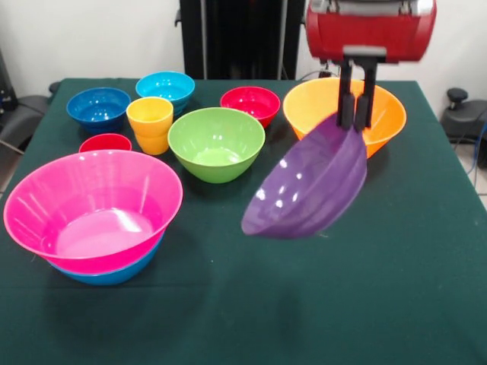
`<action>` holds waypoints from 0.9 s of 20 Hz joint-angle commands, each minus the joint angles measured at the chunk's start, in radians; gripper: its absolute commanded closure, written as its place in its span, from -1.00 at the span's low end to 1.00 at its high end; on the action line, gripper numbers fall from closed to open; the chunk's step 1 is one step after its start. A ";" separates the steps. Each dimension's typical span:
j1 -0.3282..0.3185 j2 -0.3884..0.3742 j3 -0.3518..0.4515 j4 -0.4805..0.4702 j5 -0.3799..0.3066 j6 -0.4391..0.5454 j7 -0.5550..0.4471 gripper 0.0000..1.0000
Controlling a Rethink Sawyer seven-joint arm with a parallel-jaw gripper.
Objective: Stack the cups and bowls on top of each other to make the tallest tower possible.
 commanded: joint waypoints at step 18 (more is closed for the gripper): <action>-0.113 -0.143 0.105 0.111 0.031 0.261 -0.144 1.00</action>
